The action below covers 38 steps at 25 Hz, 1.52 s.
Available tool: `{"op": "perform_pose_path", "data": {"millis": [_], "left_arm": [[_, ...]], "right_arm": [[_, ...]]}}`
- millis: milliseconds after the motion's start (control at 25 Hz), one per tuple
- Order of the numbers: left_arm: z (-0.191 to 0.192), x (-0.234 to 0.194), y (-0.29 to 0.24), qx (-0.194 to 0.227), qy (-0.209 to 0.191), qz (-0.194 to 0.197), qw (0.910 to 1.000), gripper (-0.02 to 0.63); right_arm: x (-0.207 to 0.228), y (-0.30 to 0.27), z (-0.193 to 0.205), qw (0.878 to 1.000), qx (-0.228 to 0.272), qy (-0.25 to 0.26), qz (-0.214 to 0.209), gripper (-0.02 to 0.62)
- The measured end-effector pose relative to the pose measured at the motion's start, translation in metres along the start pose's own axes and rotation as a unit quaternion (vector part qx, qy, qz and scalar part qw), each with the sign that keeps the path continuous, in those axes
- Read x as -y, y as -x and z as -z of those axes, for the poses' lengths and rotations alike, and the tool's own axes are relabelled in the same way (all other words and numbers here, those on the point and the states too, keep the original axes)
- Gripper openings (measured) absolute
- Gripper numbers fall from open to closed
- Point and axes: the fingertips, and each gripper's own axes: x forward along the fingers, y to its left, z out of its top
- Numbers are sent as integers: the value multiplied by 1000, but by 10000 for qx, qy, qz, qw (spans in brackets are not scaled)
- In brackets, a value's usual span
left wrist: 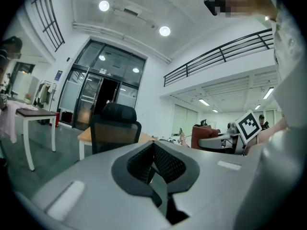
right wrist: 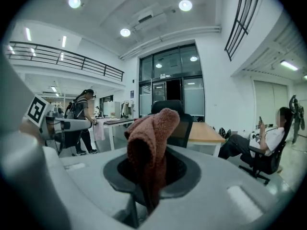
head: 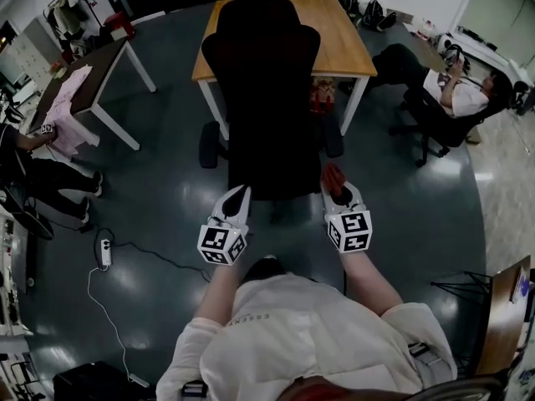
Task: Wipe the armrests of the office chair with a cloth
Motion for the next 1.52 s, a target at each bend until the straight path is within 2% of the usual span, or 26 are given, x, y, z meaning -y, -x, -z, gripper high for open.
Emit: {"op": "perform_pose_path", "data": {"millis": [240,520,880,1360,1520], "left_arm": [[-11,13,61,291,-86,-76,9995,17],[-8,38,141,303,-61,83,9995,17],[23,67,219,137,-15,334,9993,17],[15,104,250,235,-109,485,9985,17],[15,117,256,274,-92,580,9979,17]], "right_arm": [[-44,46,8,9996,80,246,-145,56],[-98,115,26,9996,-2,267,-12,55],[-166,182,57,9994,-6,331,69,55],[-189,218,62,9999,13,131,-81,54],[-193,231,59,9997,23,221,-91,54]]}}
